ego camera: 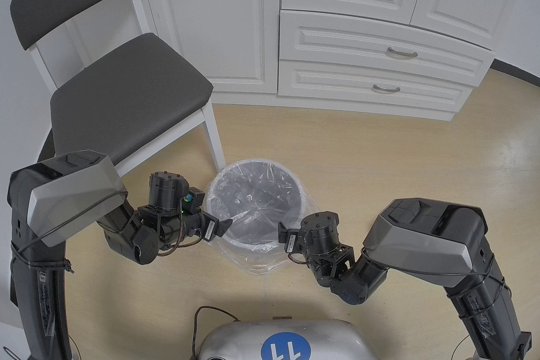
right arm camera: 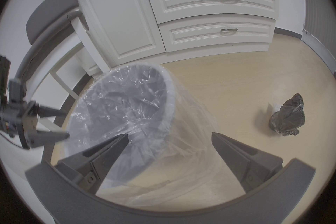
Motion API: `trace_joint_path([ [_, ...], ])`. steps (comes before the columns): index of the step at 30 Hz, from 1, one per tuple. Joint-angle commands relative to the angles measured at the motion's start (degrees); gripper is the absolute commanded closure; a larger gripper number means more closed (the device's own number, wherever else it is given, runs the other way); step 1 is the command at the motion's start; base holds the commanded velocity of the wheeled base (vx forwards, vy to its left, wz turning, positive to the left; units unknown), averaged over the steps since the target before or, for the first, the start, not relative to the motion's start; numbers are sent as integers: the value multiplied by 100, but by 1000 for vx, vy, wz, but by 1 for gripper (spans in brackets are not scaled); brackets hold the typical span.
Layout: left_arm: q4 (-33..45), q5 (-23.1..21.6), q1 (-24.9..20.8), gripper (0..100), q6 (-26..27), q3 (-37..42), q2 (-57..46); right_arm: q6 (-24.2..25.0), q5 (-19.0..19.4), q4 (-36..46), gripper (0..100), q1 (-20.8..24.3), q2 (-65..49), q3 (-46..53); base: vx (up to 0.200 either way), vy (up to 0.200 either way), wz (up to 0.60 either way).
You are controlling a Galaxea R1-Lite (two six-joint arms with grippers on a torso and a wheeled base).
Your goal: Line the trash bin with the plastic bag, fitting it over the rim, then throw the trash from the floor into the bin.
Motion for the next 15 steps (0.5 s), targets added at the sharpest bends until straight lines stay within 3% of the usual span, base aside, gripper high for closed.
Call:
trace_joint_path([
  [1, -53, 32, 118, 0, -175, -174, 27, -111, 4, 84, 0, 0, -21, 139, 0, 0, 0],
  [5, -36, 102, 136, 0, -517, -560, 343, -120, 4, 93, 0, 9, -3, 148, 0, 0, 0],
  [15, 26, 278, 206, 0, -596, -982, 721, -111, 4, 23, 0, 0, -3, 86, 0, 0, 0],
])
